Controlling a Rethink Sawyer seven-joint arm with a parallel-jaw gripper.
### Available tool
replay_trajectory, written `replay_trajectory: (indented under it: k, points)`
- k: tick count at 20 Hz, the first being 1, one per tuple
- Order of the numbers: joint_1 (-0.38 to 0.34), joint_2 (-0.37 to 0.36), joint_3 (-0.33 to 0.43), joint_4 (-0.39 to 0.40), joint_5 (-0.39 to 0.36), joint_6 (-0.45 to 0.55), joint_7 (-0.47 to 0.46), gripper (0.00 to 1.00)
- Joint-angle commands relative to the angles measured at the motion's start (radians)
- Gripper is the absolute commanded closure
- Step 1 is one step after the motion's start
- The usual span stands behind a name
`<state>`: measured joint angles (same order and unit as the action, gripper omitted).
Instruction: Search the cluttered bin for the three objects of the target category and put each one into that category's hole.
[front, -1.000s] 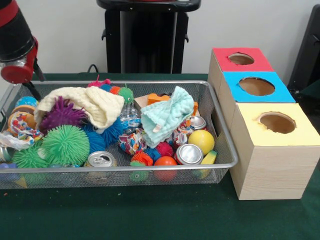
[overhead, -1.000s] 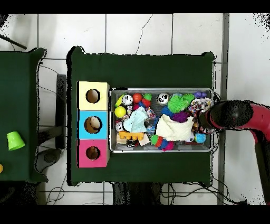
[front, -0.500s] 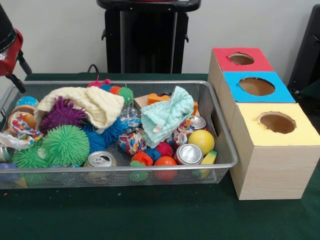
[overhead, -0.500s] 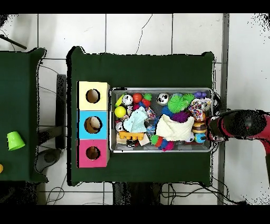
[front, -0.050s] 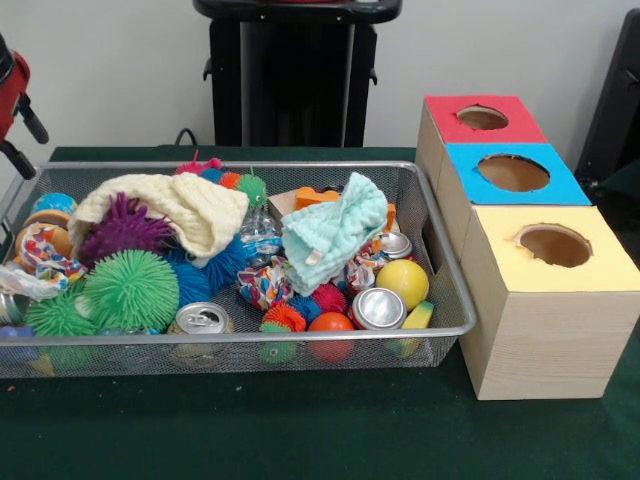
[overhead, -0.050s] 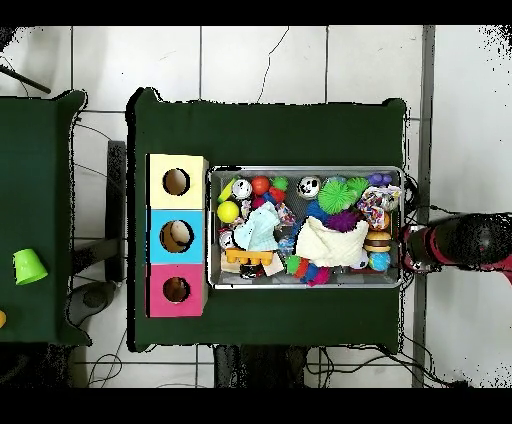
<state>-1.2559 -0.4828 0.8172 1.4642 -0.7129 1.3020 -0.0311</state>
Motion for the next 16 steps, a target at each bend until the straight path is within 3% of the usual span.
replay_trajectory:
  k: [1,6,8,16]
  points:
    - [-0.028,0.037,-0.017,-0.046,-0.054,-0.001,-0.247,0.0]
    - [-0.059,0.05,-0.025,-0.114,-0.062,0.039,-0.299,0.0]
    - [-0.067,0.073,-0.03,-0.189,-0.072,0.076,-0.344,0.0]
    - [-0.095,0.083,-0.039,-0.26,-0.08,0.113,-0.4,0.0]
